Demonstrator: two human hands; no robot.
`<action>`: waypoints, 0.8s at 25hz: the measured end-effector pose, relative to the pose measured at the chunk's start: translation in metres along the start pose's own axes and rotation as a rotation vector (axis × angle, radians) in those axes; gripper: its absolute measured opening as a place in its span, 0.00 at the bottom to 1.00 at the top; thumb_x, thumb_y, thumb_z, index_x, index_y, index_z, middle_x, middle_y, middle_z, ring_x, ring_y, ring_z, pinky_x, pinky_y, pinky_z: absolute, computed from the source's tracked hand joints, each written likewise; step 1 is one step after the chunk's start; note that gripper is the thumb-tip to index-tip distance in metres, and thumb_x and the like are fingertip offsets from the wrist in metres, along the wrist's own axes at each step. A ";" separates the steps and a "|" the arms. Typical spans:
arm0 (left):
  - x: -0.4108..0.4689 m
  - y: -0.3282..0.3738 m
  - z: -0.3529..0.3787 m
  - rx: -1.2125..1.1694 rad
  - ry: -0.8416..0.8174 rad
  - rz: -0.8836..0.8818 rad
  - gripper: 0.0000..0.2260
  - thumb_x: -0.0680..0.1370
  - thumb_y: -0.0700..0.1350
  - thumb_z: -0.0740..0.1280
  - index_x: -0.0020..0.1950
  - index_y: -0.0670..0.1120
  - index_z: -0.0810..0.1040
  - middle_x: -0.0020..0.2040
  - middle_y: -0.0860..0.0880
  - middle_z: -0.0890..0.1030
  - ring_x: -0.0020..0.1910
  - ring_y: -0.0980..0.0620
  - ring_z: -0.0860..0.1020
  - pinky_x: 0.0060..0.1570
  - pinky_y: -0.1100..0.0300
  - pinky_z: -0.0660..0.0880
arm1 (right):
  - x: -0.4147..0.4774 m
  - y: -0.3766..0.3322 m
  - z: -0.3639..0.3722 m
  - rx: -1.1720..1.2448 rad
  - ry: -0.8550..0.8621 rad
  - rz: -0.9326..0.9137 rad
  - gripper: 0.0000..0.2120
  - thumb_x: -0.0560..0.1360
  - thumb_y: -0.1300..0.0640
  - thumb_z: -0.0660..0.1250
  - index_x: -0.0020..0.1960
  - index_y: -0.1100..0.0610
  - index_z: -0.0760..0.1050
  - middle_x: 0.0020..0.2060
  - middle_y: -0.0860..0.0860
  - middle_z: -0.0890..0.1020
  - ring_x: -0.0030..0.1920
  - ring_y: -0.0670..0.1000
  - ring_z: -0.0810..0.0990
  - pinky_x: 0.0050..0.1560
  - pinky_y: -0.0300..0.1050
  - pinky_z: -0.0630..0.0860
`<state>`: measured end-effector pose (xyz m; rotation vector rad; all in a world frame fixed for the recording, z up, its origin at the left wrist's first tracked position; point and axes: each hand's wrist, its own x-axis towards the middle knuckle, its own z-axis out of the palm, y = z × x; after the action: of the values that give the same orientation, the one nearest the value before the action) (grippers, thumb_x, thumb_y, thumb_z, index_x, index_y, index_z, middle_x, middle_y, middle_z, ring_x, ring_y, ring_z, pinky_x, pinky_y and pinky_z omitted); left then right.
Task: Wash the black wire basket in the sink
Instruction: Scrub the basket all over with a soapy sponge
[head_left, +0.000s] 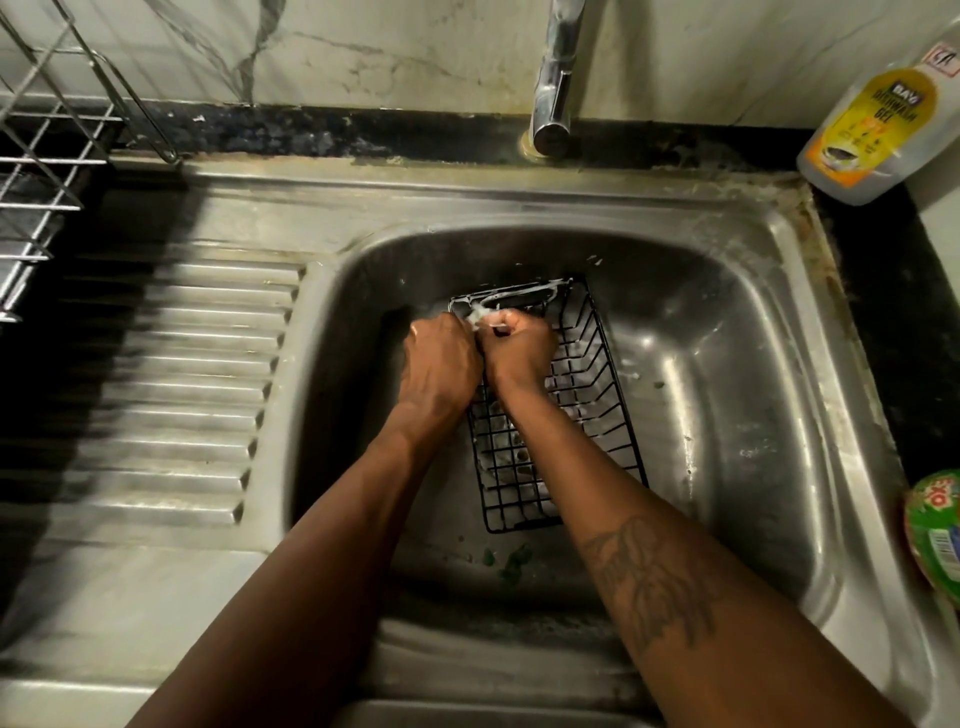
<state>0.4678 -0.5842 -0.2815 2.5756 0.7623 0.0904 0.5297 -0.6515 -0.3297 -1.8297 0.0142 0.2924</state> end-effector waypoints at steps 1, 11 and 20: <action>0.001 -0.001 0.000 -0.027 0.000 -0.016 0.14 0.78 0.43 0.60 0.34 0.42 0.76 0.29 0.45 0.77 0.28 0.45 0.78 0.26 0.60 0.69 | 0.001 0.000 -0.005 -0.161 0.001 -0.170 0.03 0.75 0.60 0.74 0.42 0.57 0.84 0.36 0.50 0.85 0.36 0.49 0.83 0.39 0.47 0.81; 0.001 0.003 0.000 0.041 -0.015 0.012 0.12 0.78 0.43 0.62 0.36 0.44 0.76 0.30 0.48 0.77 0.29 0.46 0.80 0.29 0.56 0.78 | 0.005 0.000 -0.029 -0.624 -0.254 -0.657 0.07 0.76 0.60 0.67 0.44 0.57 0.83 0.43 0.54 0.84 0.40 0.57 0.82 0.39 0.43 0.75; 0.001 0.001 -0.001 -0.012 -0.005 -0.015 0.11 0.77 0.41 0.65 0.35 0.43 0.78 0.29 0.47 0.77 0.27 0.48 0.78 0.29 0.53 0.80 | 0.006 0.002 -0.027 -0.902 -0.229 -0.730 0.06 0.73 0.62 0.71 0.47 0.54 0.84 0.43 0.52 0.85 0.43 0.55 0.83 0.42 0.42 0.74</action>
<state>0.4691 -0.5846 -0.2803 2.5574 0.7773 0.0838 0.5402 -0.6770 -0.3263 -2.5040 -1.0716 -0.0392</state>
